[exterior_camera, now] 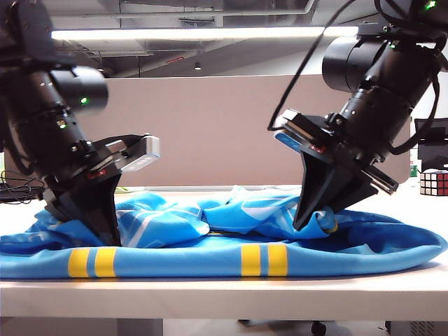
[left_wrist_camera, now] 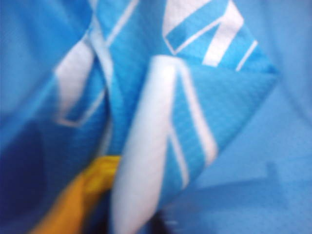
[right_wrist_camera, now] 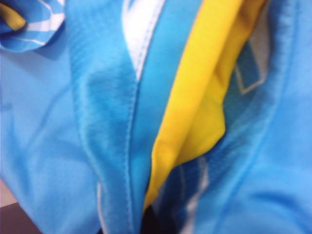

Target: Fold the bottom side of the soccer jersey horizontally towards the center, about one-third of the way, then fold the sleeve back towards the center, creating a straight line along the edge of the the soccer jersey, and finally fold the bottom of the soccer jersey up towards the top, creating a neat rectangle.

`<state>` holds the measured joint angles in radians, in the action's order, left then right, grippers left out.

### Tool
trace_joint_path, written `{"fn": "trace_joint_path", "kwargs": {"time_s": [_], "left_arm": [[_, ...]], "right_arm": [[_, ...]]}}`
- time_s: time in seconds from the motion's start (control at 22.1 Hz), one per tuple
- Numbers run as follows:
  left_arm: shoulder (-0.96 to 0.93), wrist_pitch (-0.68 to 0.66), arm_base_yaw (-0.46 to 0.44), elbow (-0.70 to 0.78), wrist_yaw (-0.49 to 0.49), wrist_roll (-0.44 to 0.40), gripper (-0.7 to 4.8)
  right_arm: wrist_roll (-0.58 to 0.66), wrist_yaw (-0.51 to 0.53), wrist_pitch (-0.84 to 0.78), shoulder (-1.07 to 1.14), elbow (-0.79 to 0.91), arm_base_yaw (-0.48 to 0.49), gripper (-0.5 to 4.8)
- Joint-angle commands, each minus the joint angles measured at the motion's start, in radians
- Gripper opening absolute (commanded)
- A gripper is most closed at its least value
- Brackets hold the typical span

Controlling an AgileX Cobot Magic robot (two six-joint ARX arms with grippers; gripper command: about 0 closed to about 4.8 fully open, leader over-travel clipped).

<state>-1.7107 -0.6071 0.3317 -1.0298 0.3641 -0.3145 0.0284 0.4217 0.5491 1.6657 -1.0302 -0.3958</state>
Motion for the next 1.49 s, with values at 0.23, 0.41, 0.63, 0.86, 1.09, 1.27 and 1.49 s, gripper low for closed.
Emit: {"fn": "trace_joint_path", "kwargs": {"time_s": [0.23, 0.41, 0.63, 0.86, 1.09, 1.27, 1.49], "left_arm": [[0.052, 0.072, -0.01, 0.003, 0.026, 0.093, 4.4], [0.163, 0.068, -0.01, 0.003, 0.008, 0.113, 4.38], [0.402, -0.016, -0.126, 0.006, -0.071, 0.212, 4.34], [0.491, -0.141, -0.358, 0.053, 0.016, 0.241, 4.34], [0.487, -0.116, -0.458, 0.17, 0.099, 0.264, 4.35], [0.484, -0.053, -0.479, 0.287, 0.111, 0.264, 4.35], [0.473, 0.033, -0.48, 0.385, 0.102, 0.289, 4.35]], "right_arm": [[0.002, 0.043, 0.0, -0.022, -0.052, 0.008, 2.8], [0.021, 0.029, 0.011, -0.116, -0.059, 0.01, 2.79], [0.028, -0.124, 0.15, -0.338, -0.055, 0.075, 2.74], [0.088, -0.066, 0.18, -0.501, 0.043, 0.227, 2.75], [0.111, 0.05, 0.16, -0.537, 0.161, 0.321, 2.84], [0.166, 0.097, 0.069, -0.533, 0.29, 0.333, 3.05], [0.266, 0.143, -0.064, -0.533, 0.434, 0.335, 3.12]]}}
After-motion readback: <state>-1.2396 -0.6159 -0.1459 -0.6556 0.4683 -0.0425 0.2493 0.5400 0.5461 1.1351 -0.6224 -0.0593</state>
